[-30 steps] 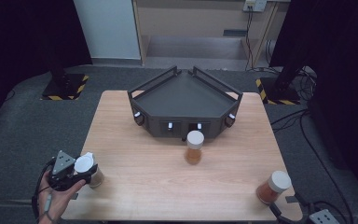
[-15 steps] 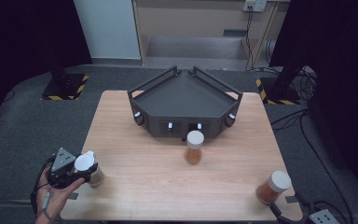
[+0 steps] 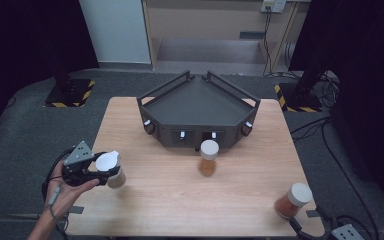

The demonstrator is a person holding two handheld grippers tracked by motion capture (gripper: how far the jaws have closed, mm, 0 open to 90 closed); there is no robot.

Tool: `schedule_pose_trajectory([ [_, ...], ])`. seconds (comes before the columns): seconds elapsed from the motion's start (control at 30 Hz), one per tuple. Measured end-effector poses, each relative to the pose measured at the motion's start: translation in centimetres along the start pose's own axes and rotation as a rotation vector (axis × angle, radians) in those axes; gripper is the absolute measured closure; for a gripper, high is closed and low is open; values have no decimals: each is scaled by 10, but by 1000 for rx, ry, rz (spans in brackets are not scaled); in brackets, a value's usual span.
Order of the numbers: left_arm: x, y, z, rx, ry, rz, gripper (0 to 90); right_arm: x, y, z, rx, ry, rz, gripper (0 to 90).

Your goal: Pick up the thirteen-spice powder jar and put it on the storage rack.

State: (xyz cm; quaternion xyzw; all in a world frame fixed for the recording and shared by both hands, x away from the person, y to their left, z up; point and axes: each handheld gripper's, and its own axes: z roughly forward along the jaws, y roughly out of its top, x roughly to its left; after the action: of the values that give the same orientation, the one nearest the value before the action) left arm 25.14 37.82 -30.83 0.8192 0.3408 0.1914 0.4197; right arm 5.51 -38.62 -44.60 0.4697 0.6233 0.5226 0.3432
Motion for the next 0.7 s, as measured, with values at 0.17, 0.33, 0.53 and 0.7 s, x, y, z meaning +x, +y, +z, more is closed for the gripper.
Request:
schedule_pose_trajectory([
  [0.17,6,19,6,-4,-63,24,292,0,0,0,1,6,-5,51],
  [0.33,10,48,18,12,-125,82,292,-1,0,0,0,5,-2,51],
  [0.53,16,73,31,19,-193,115,293,-1,0,0,1,7,-1,51],
  [0.7,23,87,39,4,-219,97,293,-1,0,1,2,13,-3,51],
])
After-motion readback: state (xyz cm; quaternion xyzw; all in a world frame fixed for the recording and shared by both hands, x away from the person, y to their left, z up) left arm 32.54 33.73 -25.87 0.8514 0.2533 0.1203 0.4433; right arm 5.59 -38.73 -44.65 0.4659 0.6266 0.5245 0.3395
